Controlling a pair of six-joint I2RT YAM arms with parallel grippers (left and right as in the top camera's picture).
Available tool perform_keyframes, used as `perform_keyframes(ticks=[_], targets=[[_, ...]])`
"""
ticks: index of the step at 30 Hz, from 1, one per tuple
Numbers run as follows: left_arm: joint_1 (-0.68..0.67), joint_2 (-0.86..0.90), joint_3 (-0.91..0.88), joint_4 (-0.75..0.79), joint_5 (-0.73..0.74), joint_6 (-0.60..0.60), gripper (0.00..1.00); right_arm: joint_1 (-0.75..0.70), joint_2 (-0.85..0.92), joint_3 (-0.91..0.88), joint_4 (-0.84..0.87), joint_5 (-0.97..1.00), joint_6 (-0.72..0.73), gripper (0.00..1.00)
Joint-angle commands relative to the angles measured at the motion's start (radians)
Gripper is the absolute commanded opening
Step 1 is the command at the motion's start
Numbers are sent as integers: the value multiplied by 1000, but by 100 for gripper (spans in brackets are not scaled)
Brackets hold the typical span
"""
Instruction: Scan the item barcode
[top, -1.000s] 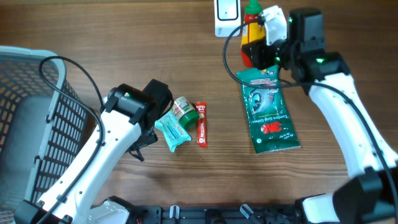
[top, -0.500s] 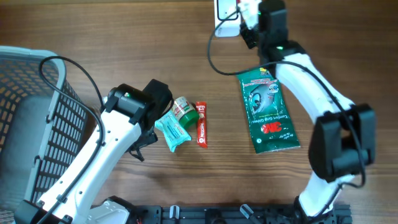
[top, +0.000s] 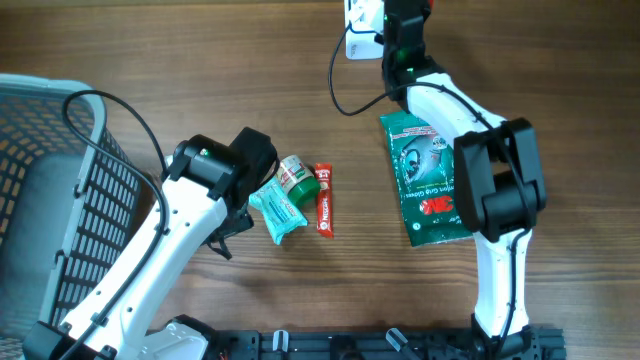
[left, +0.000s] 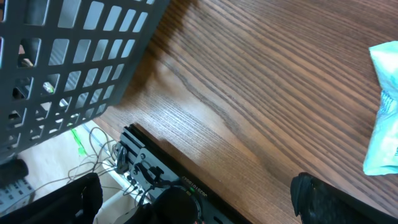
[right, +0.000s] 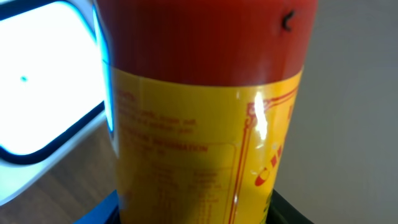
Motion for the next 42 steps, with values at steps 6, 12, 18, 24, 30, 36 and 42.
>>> perform_keyframes(ticks=[6, 12, 18, 24, 30, 36, 42], targets=[[3, -11, 0, 0, -13, -17, 100, 11, 40, 34, 19, -2, -158, 27], [3, -11, 0, 0, -13, -17, 100, -16, -36, 32, -119, 43, 39, 29], [3, -11, 0, 0, -13, -17, 100, -199, -103, 32, -367, 199, 276, 31], [3, -11, 0, 0, -13, -17, 100, -551, -101, 27, -737, 215, 576, 29], [3, -11, 0, 0, -13, -17, 100, -824, -94, 13, -826, 116, 782, 29], [3, -11, 0, 0, -13, -17, 100, -989, -72, 10, -860, -19, 957, 38], [3, -11, 0, 0, -13, -17, 100, -1067, -86, 10, -910, -148, 1151, 96]])
